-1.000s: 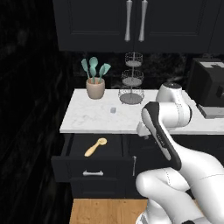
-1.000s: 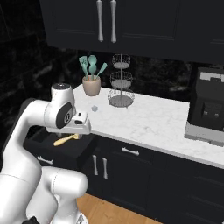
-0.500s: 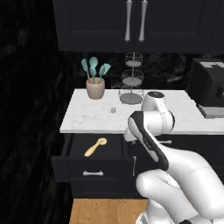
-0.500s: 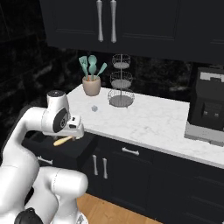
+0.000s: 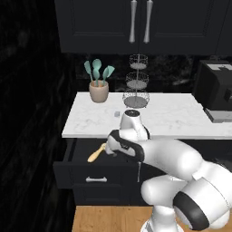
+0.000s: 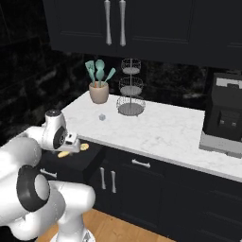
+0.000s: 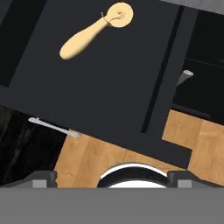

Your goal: Pick the pizza cutter from the drawer and place it on the counter.

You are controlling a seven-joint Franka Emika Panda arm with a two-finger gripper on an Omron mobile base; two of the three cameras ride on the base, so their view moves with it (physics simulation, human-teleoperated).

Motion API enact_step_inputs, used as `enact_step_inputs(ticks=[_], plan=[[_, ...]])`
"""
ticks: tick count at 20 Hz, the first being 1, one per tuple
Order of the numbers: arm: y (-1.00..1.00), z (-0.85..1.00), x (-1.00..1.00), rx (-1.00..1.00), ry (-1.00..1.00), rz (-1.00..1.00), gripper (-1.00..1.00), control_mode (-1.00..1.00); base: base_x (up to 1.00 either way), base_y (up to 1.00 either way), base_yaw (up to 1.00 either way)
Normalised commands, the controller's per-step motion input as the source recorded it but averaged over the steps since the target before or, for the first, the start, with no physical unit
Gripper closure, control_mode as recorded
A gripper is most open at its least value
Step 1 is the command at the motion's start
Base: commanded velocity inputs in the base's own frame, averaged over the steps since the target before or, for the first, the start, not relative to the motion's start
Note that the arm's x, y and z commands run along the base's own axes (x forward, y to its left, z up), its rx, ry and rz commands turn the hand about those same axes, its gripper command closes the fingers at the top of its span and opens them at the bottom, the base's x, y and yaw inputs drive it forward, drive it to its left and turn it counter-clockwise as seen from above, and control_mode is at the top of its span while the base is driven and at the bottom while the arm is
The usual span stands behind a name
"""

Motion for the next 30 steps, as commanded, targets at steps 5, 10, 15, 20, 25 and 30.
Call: enact_step_inputs(ticks=[5,10,15,20,25,30], plan=[[0.38,-0.35,0.50,0.00,0.04,-0.10,-1.00,-1.00,0.00,0.00,0.00],[0.21,-0.23,0.56,0.00,0.03,-0.12,-1.00,-1.00,0.00,0.00,0.00],[0.05,-0.31,0.56,0.00,0.04,-0.11,-1.00,-1.00,0.00,0.00,0.00],[0.10,-0.63,0.29,0.00,0.09,-0.09,-1.00,-1.00,0.00,0.00,0.00],[0.17,-0.64,-0.02,0.00,0.17,-0.06,-1.00,-1.00,0.00,0.00,0.00],[0.13,-0.13,-0.79,0.00,0.17,0.00,-1.00,-1.00,0.00,0.00,0.00]])
